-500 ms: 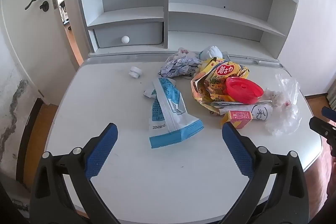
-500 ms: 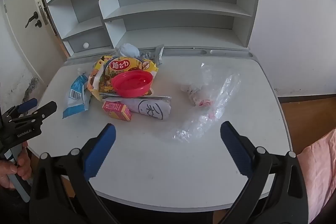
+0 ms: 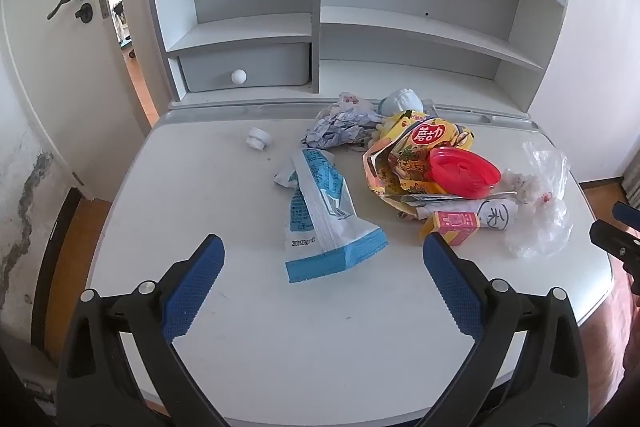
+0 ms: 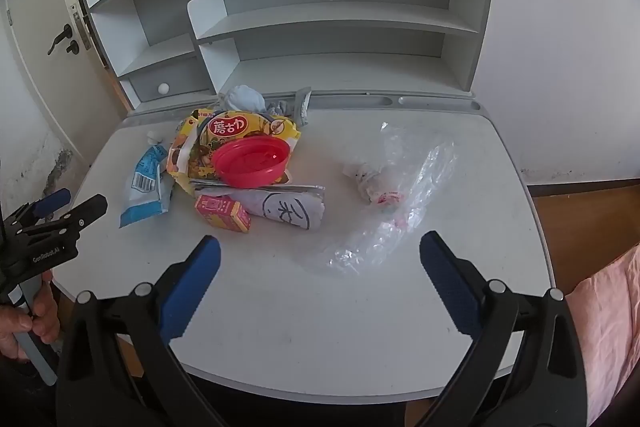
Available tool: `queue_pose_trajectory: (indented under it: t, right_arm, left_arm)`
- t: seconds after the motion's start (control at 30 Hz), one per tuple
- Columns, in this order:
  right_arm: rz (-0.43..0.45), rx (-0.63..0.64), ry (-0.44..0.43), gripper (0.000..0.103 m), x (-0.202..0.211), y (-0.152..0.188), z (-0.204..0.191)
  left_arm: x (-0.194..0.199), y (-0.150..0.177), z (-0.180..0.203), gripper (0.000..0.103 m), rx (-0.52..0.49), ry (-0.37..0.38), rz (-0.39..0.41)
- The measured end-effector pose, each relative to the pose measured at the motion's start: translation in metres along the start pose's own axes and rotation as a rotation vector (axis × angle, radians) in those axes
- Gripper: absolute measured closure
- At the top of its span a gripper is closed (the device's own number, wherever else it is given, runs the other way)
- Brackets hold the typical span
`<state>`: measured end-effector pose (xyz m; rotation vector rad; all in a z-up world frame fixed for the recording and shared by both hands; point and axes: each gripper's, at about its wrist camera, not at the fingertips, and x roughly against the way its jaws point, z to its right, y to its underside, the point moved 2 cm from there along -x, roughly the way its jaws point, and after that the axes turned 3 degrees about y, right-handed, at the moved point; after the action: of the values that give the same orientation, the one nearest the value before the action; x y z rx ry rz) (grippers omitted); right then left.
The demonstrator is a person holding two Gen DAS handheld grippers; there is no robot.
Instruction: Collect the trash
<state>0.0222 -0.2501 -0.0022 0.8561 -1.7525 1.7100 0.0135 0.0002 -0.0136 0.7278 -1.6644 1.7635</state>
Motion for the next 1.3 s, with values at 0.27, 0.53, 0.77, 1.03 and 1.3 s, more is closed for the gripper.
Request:
queue_pose_trajectory:
  t: [0.27, 0.53, 0.77, 1.03, 1.3]
  right_arm:
    - [0.001, -0.004, -0.007, 0.007, 0.0004, 0.0005, 0.0009]
    - [0.004, -0.004, -0.007, 0.007, 0.0019, 0.0014, 0.0006]
    - [0.002, -0.002, -0.008, 0.007, 0.0015, 0.0014, -0.0002]
    - [-0.001, -0.005, -0.008, 0.007, 0.0014, 0.0017, -0.0005]
    - [-0.002, -0.006, -0.009, 0.007, 0.0014, 0.0013, -0.0005]
  left_arm:
    - [0.0017, 0.0015, 0.0012, 0.006, -0.005, 0.000, 0.002]
    - [0.0023, 0.0014, 0.0014, 0.006, -0.006, -0.004, 0.001]
    - [0.0040, 0.0031, 0.0002, 0.006, -0.002, -0.007, 0.000]
    - [0.0035, 0.0031, -0.0013, 0.006, -0.004, -0.005, -0.002]
    - [0.0022, 0.0026, -0.0016, 0.006, -0.005, -0.007, -0.002]
